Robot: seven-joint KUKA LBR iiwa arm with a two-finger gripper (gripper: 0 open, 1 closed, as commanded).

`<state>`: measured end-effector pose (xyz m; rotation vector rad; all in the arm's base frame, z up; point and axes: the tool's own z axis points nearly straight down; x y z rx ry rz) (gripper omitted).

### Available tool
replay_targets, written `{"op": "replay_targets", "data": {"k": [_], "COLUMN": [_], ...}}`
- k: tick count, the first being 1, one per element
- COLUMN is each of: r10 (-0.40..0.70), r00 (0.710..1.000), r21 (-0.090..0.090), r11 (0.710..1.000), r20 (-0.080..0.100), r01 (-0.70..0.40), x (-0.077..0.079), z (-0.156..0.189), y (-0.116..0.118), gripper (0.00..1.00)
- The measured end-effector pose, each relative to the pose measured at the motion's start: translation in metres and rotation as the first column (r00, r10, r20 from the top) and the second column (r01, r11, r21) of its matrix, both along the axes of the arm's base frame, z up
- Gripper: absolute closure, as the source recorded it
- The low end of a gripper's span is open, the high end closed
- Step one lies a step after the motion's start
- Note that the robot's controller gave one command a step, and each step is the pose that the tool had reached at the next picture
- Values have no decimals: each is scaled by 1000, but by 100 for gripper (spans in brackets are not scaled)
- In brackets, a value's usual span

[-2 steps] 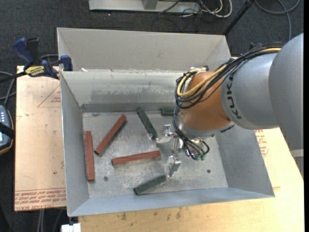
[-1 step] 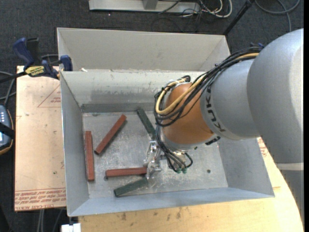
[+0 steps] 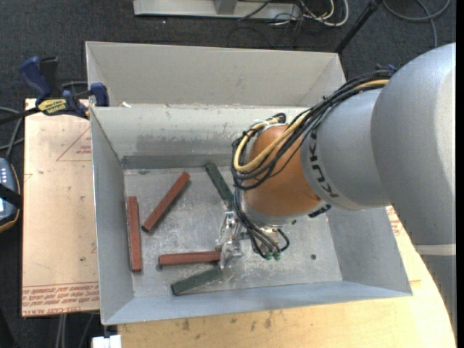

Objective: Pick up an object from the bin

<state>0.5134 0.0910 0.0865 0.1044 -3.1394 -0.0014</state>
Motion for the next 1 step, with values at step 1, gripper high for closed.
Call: {"op": "replay_targets", "data": {"k": [1], "r10": [-4], "r00": [1000], "r21": [0], "r11": [1000], "r20": [0], "r01": [4], "x": [7], "z": [11], "y": [-5], "gripper": [100]}}
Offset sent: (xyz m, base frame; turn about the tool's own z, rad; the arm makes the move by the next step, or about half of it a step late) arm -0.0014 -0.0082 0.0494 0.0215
